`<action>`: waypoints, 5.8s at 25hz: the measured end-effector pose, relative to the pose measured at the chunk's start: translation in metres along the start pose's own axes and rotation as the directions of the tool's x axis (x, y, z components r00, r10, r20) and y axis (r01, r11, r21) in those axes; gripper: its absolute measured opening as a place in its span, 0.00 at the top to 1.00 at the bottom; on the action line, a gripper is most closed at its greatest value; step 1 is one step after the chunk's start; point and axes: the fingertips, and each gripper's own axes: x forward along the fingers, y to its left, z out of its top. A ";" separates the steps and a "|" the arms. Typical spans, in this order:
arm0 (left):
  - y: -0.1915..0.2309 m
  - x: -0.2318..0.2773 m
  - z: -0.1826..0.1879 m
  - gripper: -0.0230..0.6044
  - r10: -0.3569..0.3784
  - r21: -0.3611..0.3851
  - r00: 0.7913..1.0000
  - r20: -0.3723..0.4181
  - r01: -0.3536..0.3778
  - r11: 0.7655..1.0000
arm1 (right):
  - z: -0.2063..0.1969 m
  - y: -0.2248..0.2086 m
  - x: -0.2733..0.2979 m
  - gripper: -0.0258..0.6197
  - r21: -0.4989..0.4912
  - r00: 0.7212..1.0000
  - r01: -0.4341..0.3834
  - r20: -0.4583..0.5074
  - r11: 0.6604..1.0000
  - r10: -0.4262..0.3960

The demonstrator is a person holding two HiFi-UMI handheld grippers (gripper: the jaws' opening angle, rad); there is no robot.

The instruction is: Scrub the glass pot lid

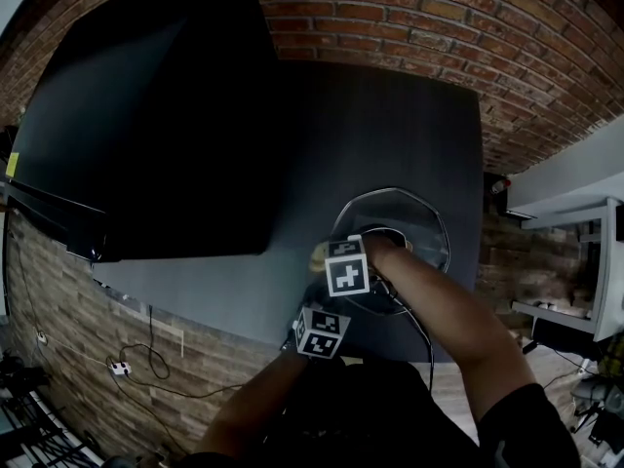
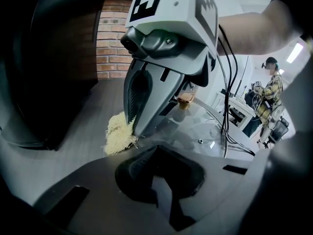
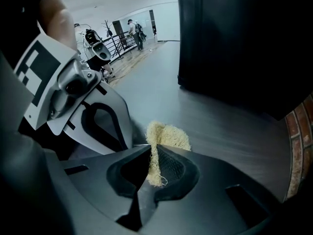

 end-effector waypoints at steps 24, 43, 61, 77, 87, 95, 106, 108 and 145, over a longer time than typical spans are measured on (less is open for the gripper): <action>0.000 0.000 -0.001 0.91 0.006 0.003 1.000 -0.009 -0.006 1.000 | -0.049 -0.077 -0.051 0.90 0.405 0.984 0.141 0.047 0.903 -0.174; 0.001 0.000 -0.002 0.91 0.016 0.008 1.000 -0.015 -0.016 1.000 | -0.151 -0.105 -0.062 0.90 0.639 0.957 0.198 0.038 0.743 -0.287; 0.003 0.000 -0.006 0.91 0.028 0.009 0.999 -0.034 -0.028 1.000 | -0.251 -0.071 -0.082 0.90 0.757 0.940 0.279 -0.090 0.591 -0.328; 0.003 -0.001 0.003 0.91 0.031 0.024 0.999 -0.013 -0.031 0.999 | -0.273 -0.010 -0.080 0.90 0.790 0.937 0.272 -0.089 0.550 -0.337; 0.004 -0.001 0.003 0.91 0.026 0.026 1.000 -0.018 -0.025 0.999 | -0.265 0.042 -0.075 0.90 0.838 0.938 0.207 -0.024 0.505 -0.345; 0.003 -0.001 0.003 0.91 0.020 0.028 1.000 -0.023 -0.020 0.999 | -0.245 0.079 -0.065 0.90 0.846 0.939 0.162 0.027 0.508 -0.344; 0.003 -0.001 0.003 0.91 0.011 0.031 1.000 -0.028 -0.011 0.999 | -0.207 0.121 -0.042 0.90 0.826 0.937 0.130 0.078 0.548 -0.340; 0.003 -0.001 0.003 0.91 0.010 0.031 1.000 -0.029 -0.009 0.999 | -0.199 0.129 -0.038 0.90 0.822 0.941 0.118 0.087 0.557 -0.327; 0.002 -0.001 0.003 0.91 -0.046 0.010 0.998 -0.031 0.046 0.999 | -0.027 0.095 0.002 0.90 0.806 0.920 -0.123 0.312 0.579 -0.238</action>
